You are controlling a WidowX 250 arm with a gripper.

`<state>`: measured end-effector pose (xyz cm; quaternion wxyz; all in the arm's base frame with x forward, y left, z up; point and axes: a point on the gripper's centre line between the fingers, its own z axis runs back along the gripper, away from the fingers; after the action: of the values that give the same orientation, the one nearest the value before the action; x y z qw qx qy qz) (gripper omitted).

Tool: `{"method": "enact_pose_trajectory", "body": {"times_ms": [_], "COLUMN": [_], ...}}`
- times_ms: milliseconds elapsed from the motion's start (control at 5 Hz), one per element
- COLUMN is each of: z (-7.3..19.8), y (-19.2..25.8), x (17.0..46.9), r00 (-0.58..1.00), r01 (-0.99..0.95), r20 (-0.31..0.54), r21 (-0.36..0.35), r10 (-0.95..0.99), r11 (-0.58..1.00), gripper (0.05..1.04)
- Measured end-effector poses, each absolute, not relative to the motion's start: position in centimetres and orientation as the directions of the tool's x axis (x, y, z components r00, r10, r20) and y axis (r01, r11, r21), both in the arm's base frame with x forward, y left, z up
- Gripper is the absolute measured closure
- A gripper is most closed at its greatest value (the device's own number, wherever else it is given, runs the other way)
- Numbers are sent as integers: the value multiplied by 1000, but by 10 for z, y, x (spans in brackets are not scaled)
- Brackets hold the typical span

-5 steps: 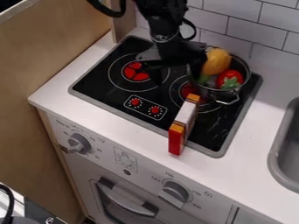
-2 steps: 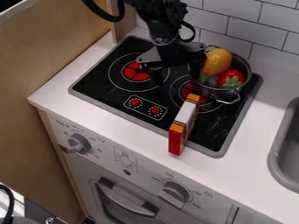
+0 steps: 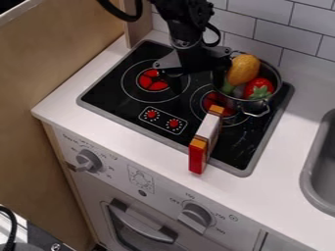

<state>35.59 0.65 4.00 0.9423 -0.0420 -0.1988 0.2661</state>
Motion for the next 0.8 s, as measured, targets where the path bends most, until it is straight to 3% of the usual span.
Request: {"method": "enact_pose_trajectory", "body": {"times_ms": [600, 800], "z": [33, 33], "y": [11, 7], "x": [360, 362], "r00": [733, 720], "r01": [-490, -498], "r20": [428, 432], "r21": [-206, -224], "r10": [528, 543], "r11": [847, 838], "gripper": [128, 297]}}
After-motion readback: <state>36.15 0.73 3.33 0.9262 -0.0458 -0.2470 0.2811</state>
